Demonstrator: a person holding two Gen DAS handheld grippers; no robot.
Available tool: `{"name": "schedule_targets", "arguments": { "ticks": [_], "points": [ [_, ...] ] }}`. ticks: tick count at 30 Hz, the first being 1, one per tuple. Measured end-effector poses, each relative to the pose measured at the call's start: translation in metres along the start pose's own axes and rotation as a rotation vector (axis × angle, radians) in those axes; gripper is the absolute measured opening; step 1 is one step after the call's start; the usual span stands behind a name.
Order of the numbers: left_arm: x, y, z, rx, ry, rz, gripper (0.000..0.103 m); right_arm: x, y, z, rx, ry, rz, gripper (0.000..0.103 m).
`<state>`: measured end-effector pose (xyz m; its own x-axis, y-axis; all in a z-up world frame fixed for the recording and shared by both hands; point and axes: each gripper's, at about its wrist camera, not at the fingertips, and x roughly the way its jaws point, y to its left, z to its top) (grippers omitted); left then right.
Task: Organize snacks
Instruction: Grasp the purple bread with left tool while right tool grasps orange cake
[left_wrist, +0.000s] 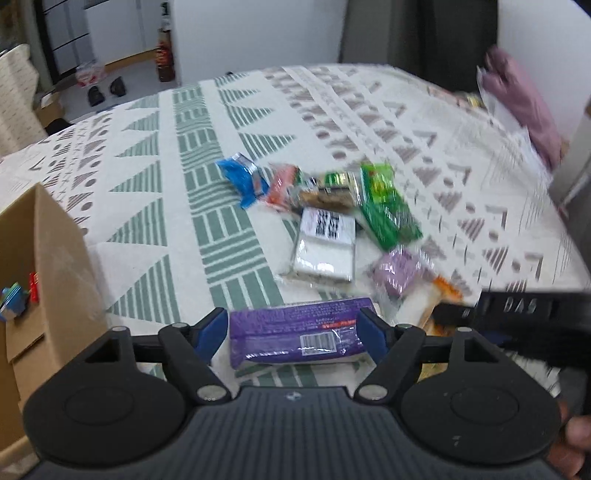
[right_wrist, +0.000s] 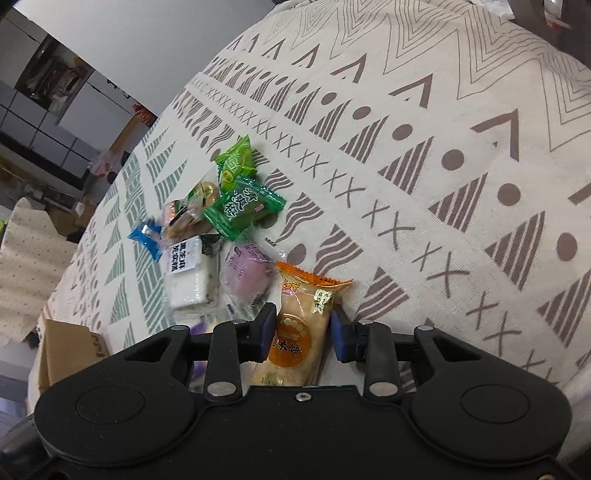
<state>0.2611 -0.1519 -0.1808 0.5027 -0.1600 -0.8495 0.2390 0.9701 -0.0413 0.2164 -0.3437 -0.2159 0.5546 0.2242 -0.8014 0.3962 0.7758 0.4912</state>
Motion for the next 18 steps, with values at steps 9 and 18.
{"name": "schedule_targets", "arguments": {
  "ticks": [9, 18],
  "points": [
    [0.015, -0.007, -0.008, 0.113, 0.052, 0.002, 0.086, 0.005, 0.007, 0.000, -0.023, 0.005, -0.020, 0.040],
    [0.014, -0.012, -0.021, 0.198, 0.101, 0.036, 0.086, 0.004, 0.004, 0.000, -0.016, 0.006, -0.004, 0.049]
  ]
}}
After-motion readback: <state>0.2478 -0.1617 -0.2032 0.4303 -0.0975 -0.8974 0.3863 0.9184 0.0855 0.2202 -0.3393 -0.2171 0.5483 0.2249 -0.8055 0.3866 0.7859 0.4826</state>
